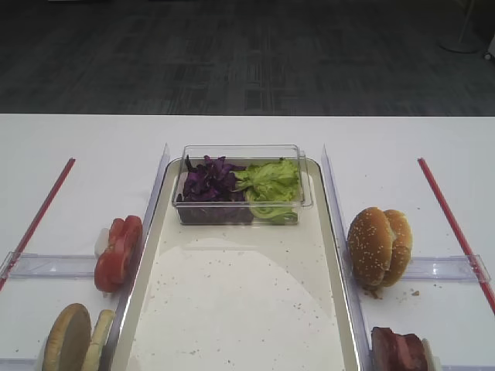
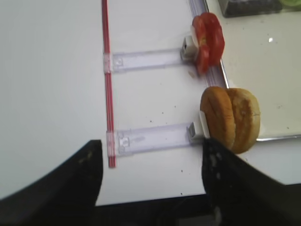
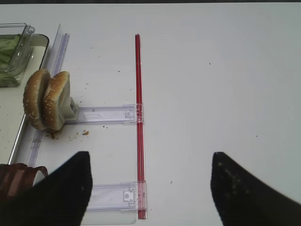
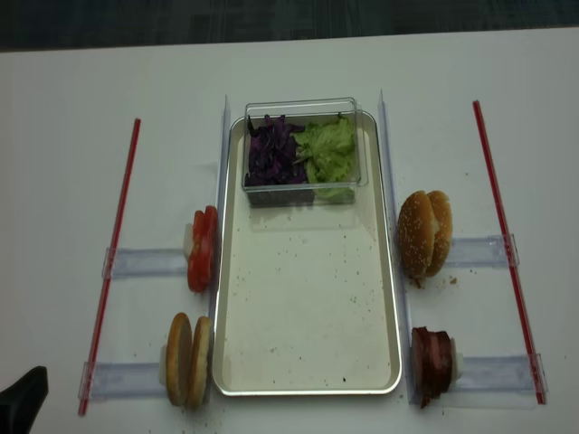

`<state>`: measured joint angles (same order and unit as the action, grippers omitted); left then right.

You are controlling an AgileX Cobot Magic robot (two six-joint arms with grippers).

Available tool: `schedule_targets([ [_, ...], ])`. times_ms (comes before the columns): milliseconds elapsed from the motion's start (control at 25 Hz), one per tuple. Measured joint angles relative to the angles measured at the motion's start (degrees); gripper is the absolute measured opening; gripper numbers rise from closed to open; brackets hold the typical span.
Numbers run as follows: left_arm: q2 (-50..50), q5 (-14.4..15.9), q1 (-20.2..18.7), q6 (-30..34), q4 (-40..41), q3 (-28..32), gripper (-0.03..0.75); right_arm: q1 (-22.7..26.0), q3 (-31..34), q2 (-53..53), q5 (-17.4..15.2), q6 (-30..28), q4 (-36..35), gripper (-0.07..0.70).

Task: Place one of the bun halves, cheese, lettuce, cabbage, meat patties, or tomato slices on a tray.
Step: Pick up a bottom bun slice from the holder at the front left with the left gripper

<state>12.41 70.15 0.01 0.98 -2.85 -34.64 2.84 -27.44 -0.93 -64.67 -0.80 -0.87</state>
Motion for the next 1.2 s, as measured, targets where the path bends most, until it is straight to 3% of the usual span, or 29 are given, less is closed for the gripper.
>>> schedule_targets([
  [160, 9.71, 1.9, 0.0, 0.02, -0.37, -3.19, 0.419, 0.0, 0.0, 0.0, 0.0, 0.0, 0.0, 0.551],
  [400, 23.83, 2.13, 0.0, 0.12, -0.97, -7.93, 0.419, 0.0, 0.0, 0.0, 0.0, 0.0, 0.0, 0.551],
  [1200, 49.96, 0.51, 0.0, 0.0, -3.77, -9.87, 0.419, 0.0, 0.0, 0.0, 0.0, 0.0, 0.0, 0.551],
])
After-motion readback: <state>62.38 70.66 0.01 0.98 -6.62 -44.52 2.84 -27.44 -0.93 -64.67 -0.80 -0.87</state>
